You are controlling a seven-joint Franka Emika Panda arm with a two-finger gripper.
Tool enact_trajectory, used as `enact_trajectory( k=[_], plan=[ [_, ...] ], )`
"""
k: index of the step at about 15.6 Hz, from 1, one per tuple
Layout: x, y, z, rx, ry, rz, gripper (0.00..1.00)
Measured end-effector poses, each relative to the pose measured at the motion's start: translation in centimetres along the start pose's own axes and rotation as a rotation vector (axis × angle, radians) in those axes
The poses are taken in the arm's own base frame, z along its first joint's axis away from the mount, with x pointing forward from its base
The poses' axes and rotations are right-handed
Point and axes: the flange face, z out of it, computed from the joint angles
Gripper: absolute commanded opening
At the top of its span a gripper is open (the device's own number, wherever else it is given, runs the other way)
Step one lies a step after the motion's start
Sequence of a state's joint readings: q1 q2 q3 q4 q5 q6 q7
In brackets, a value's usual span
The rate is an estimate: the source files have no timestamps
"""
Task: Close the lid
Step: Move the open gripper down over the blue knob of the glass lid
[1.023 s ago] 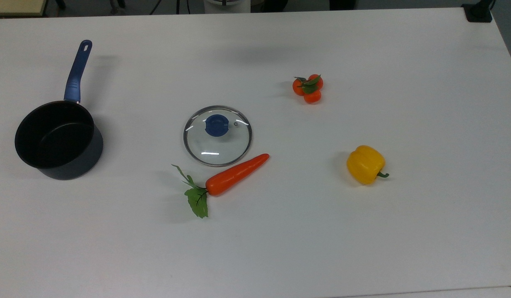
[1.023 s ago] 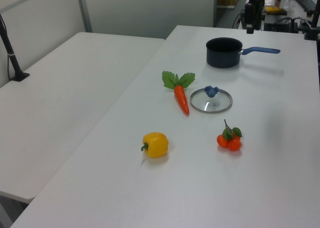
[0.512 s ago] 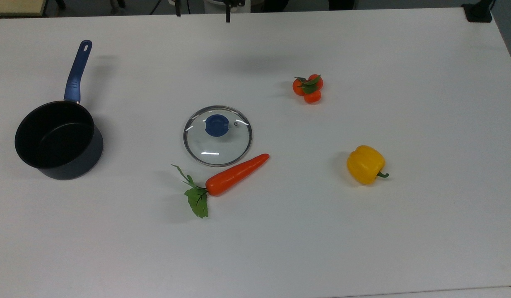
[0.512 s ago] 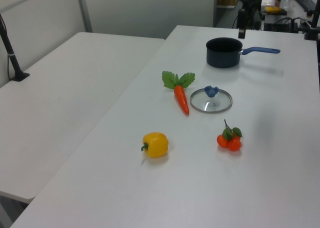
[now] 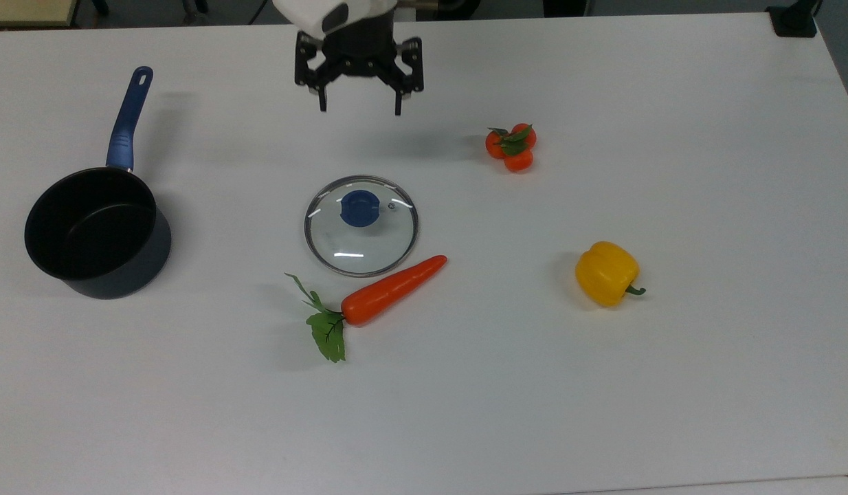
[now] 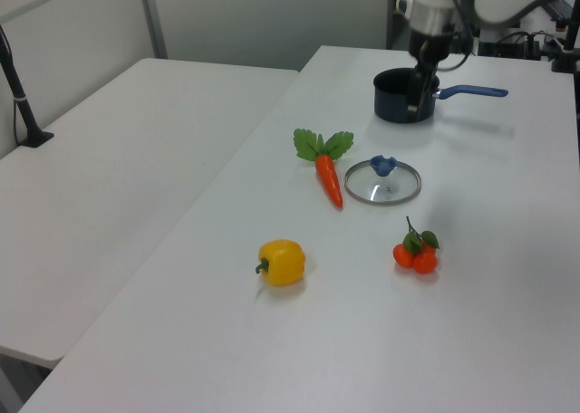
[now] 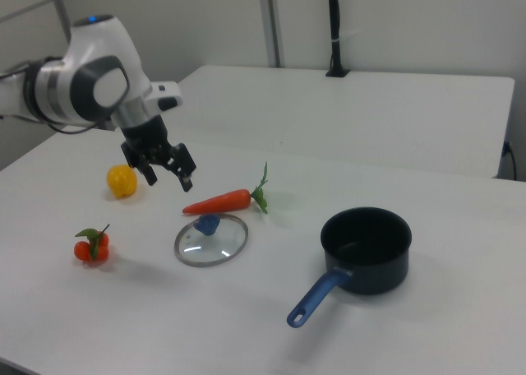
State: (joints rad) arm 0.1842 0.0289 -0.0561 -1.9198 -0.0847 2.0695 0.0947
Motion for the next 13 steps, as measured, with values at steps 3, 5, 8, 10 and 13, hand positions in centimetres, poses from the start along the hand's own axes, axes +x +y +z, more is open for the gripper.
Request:
enact_trajectory(
  k=[3, 5, 8, 10, 13],
  plan=[
    [1.0, -0.6, 3.4, 0.004, 0.032, -0.019, 1.0],
    [1.1, -0.8, 5.6, 0.009, 0.045, -0.02, 1.0],
    [1.3, -0.8, 8.2, 0.027, 0.05, -0.02, 1.0],
    [1.4, -0.1, 9.3, 0.03, 0.045, -0.023, 1.0],
    [1.5, 1.7, 10.1, 0.025, 0.034, -0.031, 1.0]
  ],
)
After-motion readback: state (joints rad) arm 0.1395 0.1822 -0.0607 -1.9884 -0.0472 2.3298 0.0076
